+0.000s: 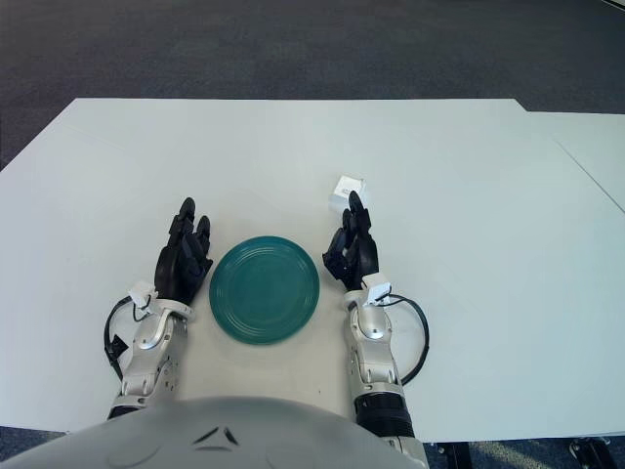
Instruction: Put the charger into the plate.
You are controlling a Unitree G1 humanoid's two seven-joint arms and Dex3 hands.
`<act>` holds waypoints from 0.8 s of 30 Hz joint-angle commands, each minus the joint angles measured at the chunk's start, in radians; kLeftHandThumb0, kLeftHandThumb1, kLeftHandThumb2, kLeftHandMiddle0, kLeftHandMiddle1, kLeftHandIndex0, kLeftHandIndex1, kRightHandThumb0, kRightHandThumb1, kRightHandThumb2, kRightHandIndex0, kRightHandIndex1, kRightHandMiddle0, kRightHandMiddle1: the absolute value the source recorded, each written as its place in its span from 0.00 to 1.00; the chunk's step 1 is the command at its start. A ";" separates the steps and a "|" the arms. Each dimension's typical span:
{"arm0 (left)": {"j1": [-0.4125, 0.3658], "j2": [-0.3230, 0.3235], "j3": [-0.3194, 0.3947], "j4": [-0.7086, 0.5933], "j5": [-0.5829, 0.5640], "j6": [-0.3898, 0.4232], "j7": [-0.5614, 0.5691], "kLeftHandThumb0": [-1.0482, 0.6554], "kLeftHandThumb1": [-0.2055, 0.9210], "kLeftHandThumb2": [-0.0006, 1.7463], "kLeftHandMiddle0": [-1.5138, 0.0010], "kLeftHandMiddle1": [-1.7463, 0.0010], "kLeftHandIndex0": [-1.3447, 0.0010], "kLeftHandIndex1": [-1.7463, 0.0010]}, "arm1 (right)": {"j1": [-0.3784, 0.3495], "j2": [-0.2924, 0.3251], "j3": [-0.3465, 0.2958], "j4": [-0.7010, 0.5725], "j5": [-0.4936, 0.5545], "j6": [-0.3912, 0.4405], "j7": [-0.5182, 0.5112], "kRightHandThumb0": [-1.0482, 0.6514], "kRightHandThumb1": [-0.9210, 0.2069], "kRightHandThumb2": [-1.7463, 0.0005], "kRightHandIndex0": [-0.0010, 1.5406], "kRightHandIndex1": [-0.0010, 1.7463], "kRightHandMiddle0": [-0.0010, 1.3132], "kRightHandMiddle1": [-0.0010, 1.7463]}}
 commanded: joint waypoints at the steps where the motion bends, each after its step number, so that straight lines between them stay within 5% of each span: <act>1: 0.031 -0.026 -0.002 0.028 0.009 0.027 0.011 0.00 1.00 0.46 1.00 1.00 0.99 0.98 | 0.042 0.008 -0.009 0.045 0.010 0.040 -0.009 0.15 0.00 0.44 0.01 0.00 0.00 0.09; 13: 0.031 -0.031 -0.005 0.032 -0.014 0.025 -0.004 0.00 1.00 0.48 1.00 1.00 1.00 0.98 | 0.053 0.001 -0.010 0.024 0.014 0.060 -0.003 0.16 0.00 0.44 0.01 0.00 0.00 0.08; 19: 0.028 -0.031 -0.008 0.034 0.026 0.021 0.028 0.00 1.00 0.48 1.00 1.00 1.00 0.98 | 0.004 -0.094 -0.088 -0.030 0.021 0.071 0.013 0.15 0.00 0.44 0.00 0.00 0.00 0.09; 24: 0.023 -0.038 0.001 0.047 0.010 0.020 0.027 0.00 1.00 0.48 1.00 1.00 1.00 1.00 | -0.115 -0.225 -0.158 -0.137 -0.159 0.068 -0.087 0.14 0.00 0.47 0.00 0.00 0.00 0.08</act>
